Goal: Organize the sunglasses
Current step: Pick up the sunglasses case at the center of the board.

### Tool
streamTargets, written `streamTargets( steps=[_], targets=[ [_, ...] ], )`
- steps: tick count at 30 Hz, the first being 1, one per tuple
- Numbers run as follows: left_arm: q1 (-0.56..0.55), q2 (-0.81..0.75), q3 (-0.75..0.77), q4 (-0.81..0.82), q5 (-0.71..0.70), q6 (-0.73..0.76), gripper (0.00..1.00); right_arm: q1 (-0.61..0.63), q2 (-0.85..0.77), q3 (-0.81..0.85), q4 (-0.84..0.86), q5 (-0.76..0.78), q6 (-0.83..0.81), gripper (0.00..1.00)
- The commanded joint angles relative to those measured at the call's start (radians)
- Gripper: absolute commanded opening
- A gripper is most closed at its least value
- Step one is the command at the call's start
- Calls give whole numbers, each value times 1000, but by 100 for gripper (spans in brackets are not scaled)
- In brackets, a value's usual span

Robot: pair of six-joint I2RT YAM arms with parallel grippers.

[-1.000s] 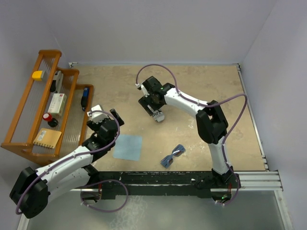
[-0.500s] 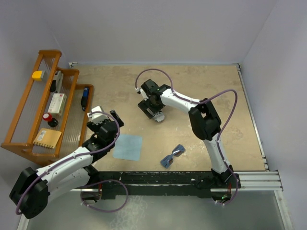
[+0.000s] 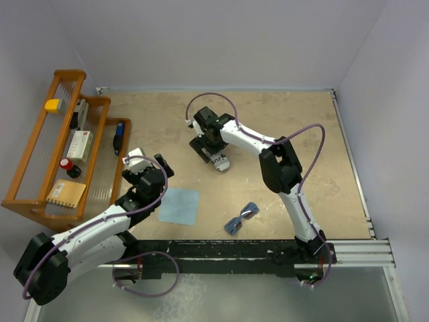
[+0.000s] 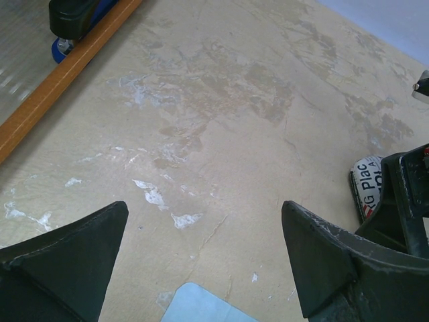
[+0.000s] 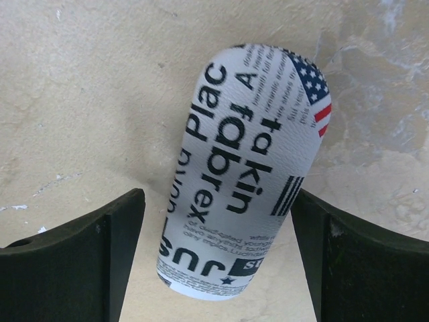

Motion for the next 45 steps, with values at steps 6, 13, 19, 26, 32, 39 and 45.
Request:
streamTargets(
  steps=[6, 13, 19, 26, 32, 39, 45],
  targets=[
    [4, 10, -2, 47, 2, -11, 94, -15, -22, 8, -42, -36, -8, 91],
    [3, -3, -6, 37, -3, -10, 94, -26, 3, 24, -43, -50, -6, 89],
    [4, -5, -10, 36, -6, -7, 95, -36, 22, 34, -48, -48, -2, 88],
    [2, -3, -7, 39, -3, -3, 95, -38, 41, 39, -51, -67, 0, 86],
    [2, -6, -7, 35, -9, 1, 95, -40, 60, 65, -66, -81, -2, 86],
    [3, 5, -10, 42, -9, -2, 95, -40, 68, 53, -67, -98, 0, 80],
    [3, 5, -11, 46, -8, -3, 95, -39, 60, 36, -65, -90, 6, 77]
  ],
)
